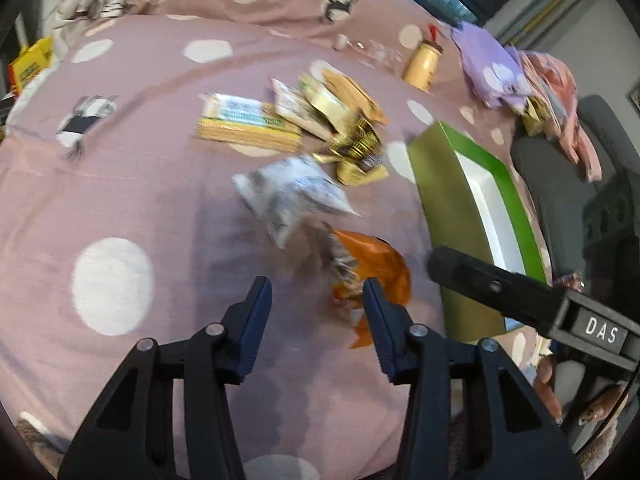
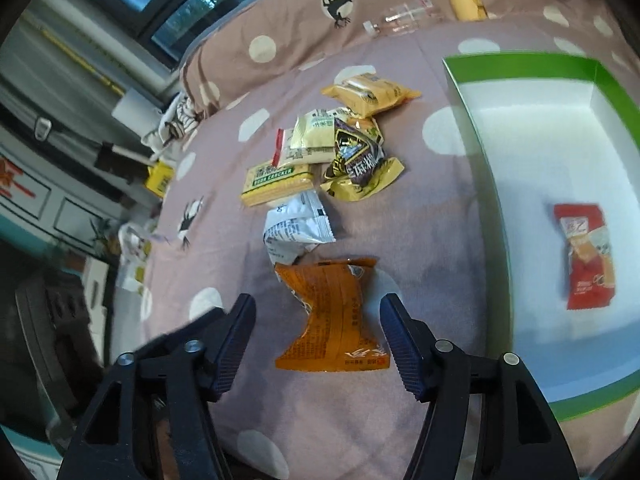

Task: Organize snacks
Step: 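Lift the orange bag and carry it toward the green box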

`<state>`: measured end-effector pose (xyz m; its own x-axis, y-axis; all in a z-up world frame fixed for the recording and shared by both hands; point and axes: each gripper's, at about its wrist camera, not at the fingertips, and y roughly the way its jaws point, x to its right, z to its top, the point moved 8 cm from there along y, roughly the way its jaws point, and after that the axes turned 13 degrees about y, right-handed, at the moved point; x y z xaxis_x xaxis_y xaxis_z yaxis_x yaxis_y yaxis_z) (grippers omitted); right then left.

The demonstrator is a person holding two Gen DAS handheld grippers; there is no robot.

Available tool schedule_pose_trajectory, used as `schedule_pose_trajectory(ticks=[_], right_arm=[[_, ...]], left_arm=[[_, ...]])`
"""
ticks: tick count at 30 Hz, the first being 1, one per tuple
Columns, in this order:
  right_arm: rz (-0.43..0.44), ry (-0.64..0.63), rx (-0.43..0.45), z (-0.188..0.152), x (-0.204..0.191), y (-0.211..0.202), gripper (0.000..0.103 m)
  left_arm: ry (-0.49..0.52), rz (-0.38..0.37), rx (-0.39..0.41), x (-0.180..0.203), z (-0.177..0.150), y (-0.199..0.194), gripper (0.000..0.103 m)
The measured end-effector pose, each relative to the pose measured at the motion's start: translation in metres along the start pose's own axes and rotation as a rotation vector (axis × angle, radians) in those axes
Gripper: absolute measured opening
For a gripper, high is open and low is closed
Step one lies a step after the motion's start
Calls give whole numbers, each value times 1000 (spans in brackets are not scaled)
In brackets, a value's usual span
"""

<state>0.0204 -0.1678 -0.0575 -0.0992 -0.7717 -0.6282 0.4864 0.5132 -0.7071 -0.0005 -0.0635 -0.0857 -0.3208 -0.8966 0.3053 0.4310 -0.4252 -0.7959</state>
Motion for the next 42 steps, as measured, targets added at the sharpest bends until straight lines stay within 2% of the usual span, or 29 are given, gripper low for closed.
schedule_pose_trajectory(ticks=[5, 9, 14, 21, 23, 26, 31, 33, 38, 42], right_arm=[[38, 26, -58, -1, 5, 19, 64], [63, 47, -94, -1, 10, 31, 57], [61, 31, -98, 0, 8, 33, 57], [93, 25, -71, 9, 8, 14, 57], [106, 33, -88, 10, 9, 16, 57], [95, 22, -109, 8, 7, 21, 57], [69, 11, -159, 0, 7, 36, 56], [76, 16, -171, -2, 7, 40, 52], [67, -1, -157, -3, 8, 38, 43], [88, -8, -122, -1, 5, 26, 43]], left_arm=[[6, -62, -26, 19, 0, 19, 45], [-2, -45, -49, 22, 2, 27, 40], [-16, -83, -50, 24, 4, 23, 40], [6, -149, -40, 41, 10, 19, 42], [12, -119, -70, 42, 5, 29, 42], [11, -131, -95, 44, 0, 38, 41], [28, -97, -91, 41, 0, 40, 40], [40, -89, -87, 40, 0, 41, 40], [83, -66, -66, 43, 2, 40, 36], [129, -41, -31, 53, 11, 32, 35]])
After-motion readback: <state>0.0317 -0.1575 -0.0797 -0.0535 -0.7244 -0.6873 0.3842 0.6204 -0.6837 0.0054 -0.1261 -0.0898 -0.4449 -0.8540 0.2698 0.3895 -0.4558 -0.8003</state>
